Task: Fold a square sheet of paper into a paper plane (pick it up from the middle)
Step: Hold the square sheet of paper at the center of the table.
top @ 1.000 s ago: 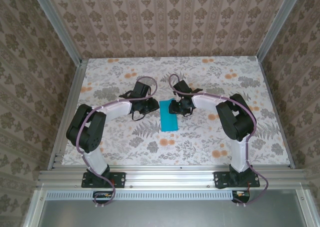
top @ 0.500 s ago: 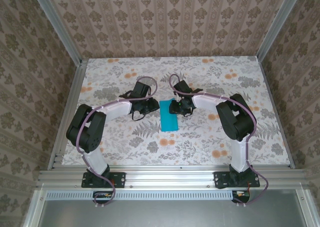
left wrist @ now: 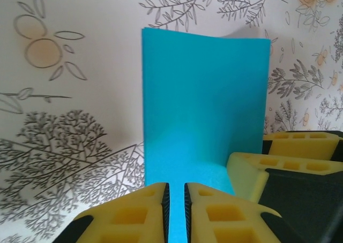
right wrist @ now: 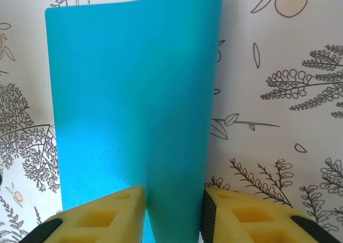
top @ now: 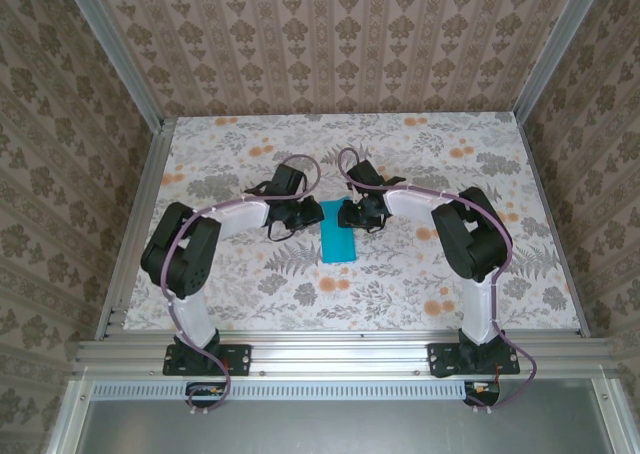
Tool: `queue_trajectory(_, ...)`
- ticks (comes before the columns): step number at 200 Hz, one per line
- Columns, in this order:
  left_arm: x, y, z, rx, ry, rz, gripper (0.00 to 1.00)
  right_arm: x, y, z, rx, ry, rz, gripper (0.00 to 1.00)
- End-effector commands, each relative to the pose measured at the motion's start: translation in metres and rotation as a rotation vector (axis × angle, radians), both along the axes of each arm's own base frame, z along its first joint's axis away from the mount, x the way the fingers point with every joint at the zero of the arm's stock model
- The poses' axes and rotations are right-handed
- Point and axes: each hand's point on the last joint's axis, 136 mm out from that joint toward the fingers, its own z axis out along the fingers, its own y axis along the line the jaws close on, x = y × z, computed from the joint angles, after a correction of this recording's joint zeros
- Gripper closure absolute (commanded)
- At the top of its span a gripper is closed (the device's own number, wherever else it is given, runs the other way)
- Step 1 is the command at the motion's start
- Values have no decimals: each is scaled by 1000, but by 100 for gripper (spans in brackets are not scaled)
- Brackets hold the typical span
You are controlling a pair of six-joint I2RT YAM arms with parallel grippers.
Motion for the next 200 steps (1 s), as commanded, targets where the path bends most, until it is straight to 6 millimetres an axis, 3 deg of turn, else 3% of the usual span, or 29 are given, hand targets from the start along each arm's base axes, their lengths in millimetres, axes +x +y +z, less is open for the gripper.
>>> queue_trajectory(1,2,-13,3,-35,2,-37,82,-8,-34,-46,-145,73,-38,63)
queue_trajectory(200,-12,-18,-27,18,70,-70,89,-3,-30,-46,-157,85,-5,64)
